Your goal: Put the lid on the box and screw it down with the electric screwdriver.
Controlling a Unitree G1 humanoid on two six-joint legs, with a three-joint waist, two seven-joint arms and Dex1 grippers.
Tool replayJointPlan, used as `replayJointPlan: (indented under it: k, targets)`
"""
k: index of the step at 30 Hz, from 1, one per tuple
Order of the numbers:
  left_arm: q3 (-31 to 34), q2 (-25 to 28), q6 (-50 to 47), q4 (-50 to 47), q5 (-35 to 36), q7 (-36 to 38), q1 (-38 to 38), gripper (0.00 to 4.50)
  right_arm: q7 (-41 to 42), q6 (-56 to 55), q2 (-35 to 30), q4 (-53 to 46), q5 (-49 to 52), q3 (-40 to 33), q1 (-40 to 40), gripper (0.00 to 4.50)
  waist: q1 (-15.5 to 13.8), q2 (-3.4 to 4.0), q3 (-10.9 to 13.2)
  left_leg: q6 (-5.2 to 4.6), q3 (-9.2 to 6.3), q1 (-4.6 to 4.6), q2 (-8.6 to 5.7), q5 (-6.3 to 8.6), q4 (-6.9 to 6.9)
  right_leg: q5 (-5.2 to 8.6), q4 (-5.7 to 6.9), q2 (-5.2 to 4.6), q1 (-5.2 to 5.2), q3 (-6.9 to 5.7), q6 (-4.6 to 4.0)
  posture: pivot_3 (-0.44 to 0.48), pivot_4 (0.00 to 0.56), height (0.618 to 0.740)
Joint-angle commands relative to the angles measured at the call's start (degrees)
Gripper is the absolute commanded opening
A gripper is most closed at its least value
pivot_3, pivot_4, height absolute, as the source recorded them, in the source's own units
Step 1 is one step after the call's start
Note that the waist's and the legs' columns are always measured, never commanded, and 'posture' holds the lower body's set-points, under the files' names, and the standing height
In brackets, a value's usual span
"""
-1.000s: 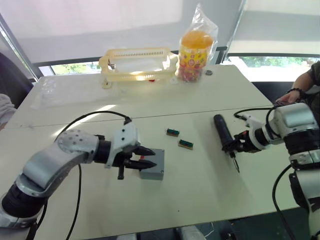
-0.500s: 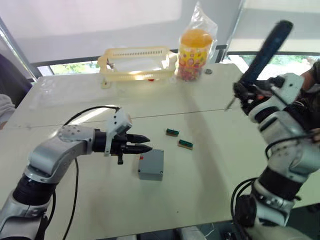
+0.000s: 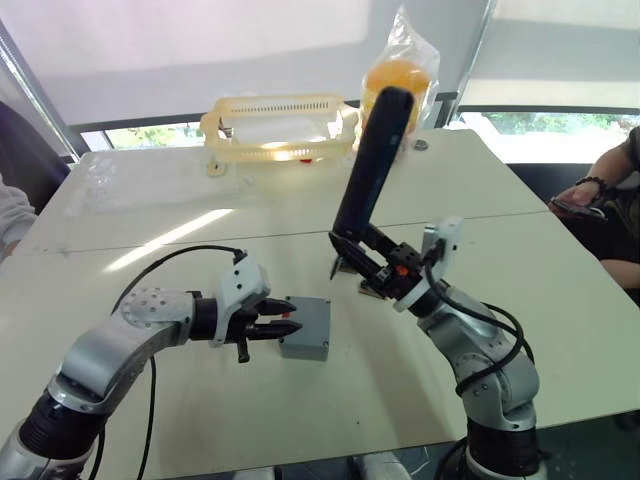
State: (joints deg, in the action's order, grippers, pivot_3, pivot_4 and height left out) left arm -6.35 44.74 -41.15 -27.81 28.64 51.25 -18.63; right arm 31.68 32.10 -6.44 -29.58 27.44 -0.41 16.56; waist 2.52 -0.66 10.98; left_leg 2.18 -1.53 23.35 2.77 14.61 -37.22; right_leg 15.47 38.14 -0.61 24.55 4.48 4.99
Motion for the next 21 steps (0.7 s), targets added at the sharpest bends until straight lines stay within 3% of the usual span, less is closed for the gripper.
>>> replayJointPlan:
  k: [1,9,21]
  targets:
    - [-0.71,-0.74,2.54,-0.02,-2.05,-0.74,0.55,1.52,1.83,-3.02,-1.15,-1.05,1.37,1.38,-0.53,1.76,-0.02,0.0,0.0,0.0,0.0,0.0,0.0,0.0,0.0,0.0,0.0,0.0,0.0,0.0,0.0,0.0,0.15,0.74]
    - [-4.54,-2.79,5.99,3.36,-5.77,0.13,0.72,1.52,1.8,-6.95,-2.72,1.56,-0.64,3.53,-1.99,1.76,-0.04,-0.01,-0.01,0.0,0.0,0.0,0.0,0.0,-0.02,0.0,0.0,0.0,-0.01,0.0,0.0,0.0,0.15,0.74]
    - [-5.34,-3.27,6.6,3.68,-6.97,0.09,1.07,1.52,0.74,-11.74,-3.14,5.21,-3.07,4.64,-1.57,1.76,-0.05,-0.02,-0.02,0.0,0.0,-0.03,0.0,0.0,-0.03,0.0,0.01,0.0,-0.04,0.0,0.0,0.0,0.15,0.74]
